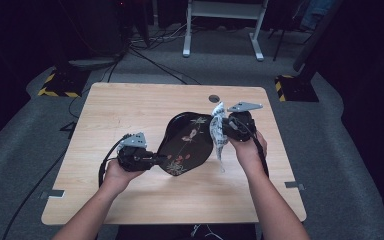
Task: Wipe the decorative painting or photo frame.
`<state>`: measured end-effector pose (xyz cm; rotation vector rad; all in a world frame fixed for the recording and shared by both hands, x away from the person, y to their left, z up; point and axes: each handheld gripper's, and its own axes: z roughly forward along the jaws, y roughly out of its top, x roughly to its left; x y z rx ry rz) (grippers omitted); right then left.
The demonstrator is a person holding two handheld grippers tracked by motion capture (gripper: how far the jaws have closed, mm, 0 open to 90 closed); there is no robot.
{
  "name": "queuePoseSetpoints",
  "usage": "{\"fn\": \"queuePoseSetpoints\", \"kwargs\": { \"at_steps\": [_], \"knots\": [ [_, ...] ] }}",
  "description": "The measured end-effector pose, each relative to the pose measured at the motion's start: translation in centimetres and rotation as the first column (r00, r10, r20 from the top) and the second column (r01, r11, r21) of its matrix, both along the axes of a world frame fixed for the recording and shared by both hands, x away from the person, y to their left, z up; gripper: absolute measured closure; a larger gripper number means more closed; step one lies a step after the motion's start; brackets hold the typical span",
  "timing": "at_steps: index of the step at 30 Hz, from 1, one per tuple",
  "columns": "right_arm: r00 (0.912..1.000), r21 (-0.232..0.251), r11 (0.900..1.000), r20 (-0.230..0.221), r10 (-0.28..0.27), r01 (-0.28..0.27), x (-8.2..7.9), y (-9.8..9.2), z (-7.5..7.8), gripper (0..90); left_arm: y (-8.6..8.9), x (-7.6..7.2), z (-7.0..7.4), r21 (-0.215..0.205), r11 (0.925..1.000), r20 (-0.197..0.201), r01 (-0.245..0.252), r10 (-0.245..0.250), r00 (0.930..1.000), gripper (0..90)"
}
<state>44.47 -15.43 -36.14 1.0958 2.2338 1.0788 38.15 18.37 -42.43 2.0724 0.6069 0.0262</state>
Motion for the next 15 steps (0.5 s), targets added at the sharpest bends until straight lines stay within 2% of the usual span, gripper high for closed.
{"fn": "queuePoseSetpoints", "kwargs": {
  "at_steps": [15],
  "knots": [
    [0.9986, -0.008, 1.0, -0.053, 0.01, -0.01, -0.4, 0.3, -2.1, 79.4, 0.0, 0.0, 0.0, 0.003, 1.0, 0.002, 0.0, 0.0, 1.0, 78.6]
  ]
}}
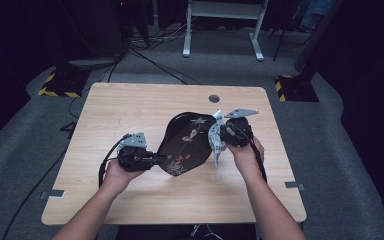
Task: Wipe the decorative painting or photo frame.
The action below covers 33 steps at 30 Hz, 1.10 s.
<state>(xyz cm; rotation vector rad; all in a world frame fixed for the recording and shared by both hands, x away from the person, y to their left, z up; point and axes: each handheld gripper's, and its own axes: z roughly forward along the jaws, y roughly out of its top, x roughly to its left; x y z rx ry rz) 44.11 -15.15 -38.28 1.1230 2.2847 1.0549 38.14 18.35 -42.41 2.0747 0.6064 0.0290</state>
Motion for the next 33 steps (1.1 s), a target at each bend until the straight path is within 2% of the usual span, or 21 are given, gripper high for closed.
{"fn": "queuePoseSetpoints", "kwargs": {
  "at_steps": [20, 33],
  "knots": [
    [0.9994, -0.033, 0.999, -0.032, -0.014, 0.013, -1.1, 0.1, -3.0, 79.4, 0.0, 0.0, 0.0, 0.001, 1.0, -0.001, -0.006, 0.006, 1.0, 78.6],
    [0.9963, -0.041, 0.999, -0.079, -0.033, 0.03, -1.3, -0.3, -5.0, 79.4, 0.0, 0.0, 0.0, 0.0, 1.0, -0.002, -0.009, 0.009, 1.0, 78.6]
  ]
}}
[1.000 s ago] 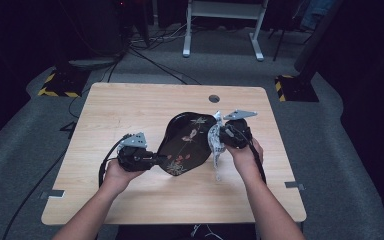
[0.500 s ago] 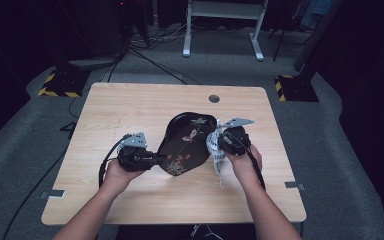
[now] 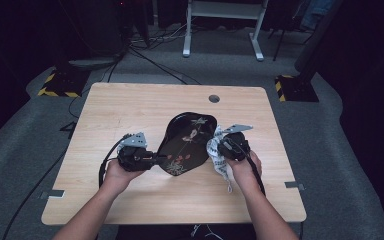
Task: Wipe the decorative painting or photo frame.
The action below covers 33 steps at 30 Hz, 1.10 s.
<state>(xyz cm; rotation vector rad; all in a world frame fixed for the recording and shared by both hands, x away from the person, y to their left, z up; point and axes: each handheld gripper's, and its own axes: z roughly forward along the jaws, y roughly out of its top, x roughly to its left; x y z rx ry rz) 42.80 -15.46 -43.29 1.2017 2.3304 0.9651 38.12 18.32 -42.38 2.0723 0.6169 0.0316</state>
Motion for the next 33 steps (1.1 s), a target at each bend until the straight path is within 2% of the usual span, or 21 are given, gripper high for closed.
{"fn": "queuePoseSetpoints", "kwargs": {
  "at_steps": [12, 16, 18, 23, 33],
  "knots": [
    [0.9989, -0.016, 1.0, -0.046, -0.007, 0.007, -0.2, 0.1, -1.6, 79.5, 0.0, 0.0, 0.0, -0.003, 1.0, 0.0, 0.003, -0.003, 1.0, 78.6],
    [0.9966, -0.03, 1.0, -0.082, -0.006, 0.004, -0.3, 0.3, -2.2, 79.5, 0.0, 0.0, 0.0, -0.002, 1.0, 0.0, 0.0, 0.0, 1.0, 78.6],
    [0.9962, -0.04, 0.999, -0.087, -0.004, 0.001, -0.4, 0.5, -2.4, 79.5, 0.0, 0.0, 0.0, -0.002, 1.0, -0.001, 0.0, 0.0, 1.0, 78.7],
    [0.9933, -0.06, 0.998, -0.114, 0.014, -0.021, -0.8, 0.9, -3.2, 79.3, 0.0, 0.0, 0.0, 0.001, 1.0, 0.0, -0.003, 0.003, 1.0, 78.7],
    [0.989, -0.108, 0.991, -0.135, 0.061, -0.076, -1.8, 2.3, -4.0, 78.9, -0.1, 0.0, 0.0, 0.005, 0.9999, 0.002, -0.011, 0.011, 0.9999, 78.7]
  ]
}}
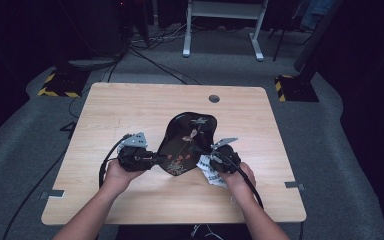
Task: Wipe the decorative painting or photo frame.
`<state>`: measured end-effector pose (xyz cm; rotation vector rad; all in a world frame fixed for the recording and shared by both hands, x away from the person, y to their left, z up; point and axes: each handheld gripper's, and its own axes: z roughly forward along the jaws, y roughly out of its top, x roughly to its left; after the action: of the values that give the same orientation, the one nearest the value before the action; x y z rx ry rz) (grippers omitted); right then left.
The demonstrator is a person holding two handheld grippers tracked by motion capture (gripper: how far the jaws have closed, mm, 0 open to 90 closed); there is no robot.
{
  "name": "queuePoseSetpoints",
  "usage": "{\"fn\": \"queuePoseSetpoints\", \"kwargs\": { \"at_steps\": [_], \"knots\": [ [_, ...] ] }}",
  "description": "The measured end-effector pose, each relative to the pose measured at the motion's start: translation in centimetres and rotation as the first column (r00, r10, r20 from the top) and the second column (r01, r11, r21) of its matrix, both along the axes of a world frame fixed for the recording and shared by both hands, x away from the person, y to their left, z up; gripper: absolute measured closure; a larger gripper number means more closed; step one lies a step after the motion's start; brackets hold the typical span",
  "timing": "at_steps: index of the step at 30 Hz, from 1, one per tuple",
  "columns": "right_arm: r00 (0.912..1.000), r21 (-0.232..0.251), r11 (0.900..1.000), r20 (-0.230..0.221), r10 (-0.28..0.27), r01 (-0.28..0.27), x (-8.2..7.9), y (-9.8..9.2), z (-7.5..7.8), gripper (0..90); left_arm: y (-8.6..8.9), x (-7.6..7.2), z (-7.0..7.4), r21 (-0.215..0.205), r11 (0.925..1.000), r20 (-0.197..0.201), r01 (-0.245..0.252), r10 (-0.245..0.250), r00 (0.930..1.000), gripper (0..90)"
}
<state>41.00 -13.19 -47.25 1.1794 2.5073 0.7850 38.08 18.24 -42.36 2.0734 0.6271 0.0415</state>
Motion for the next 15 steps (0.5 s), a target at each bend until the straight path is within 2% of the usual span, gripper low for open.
{"fn": "queuePoseSetpoints", "kwargs": {
  "at_steps": [6, 11, 15],
  "knots": [
    [0.9996, -0.001, 1.0, -0.004, 0.026, -0.026, -0.8, 0.3, 0.1, 78.4, 0.0, 0.0, 0.0, 0.001, 1.0, 0.001, 0.0, 0.0, 1.0, 78.7],
    [0.9982, 0.039, 0.998, -0.036, 0.048, -0.047, -1.5, -0.7, 0.5, 79.3, 0.0, 0.0, 0.0, 0.0, 1.0, 0.003, 0.001, -0.001, 1.0, 78.7],
    [0.9992, 0.043, 0.998, -0.012, 0.038, -0.037, -2.3, -1.8, 1.3, 79.4, 0.1, 0.1, 0.0, 0.001, 1.0, 0.01, -0.005, 0.005, 0.9999, 78.7]
  ]
}}
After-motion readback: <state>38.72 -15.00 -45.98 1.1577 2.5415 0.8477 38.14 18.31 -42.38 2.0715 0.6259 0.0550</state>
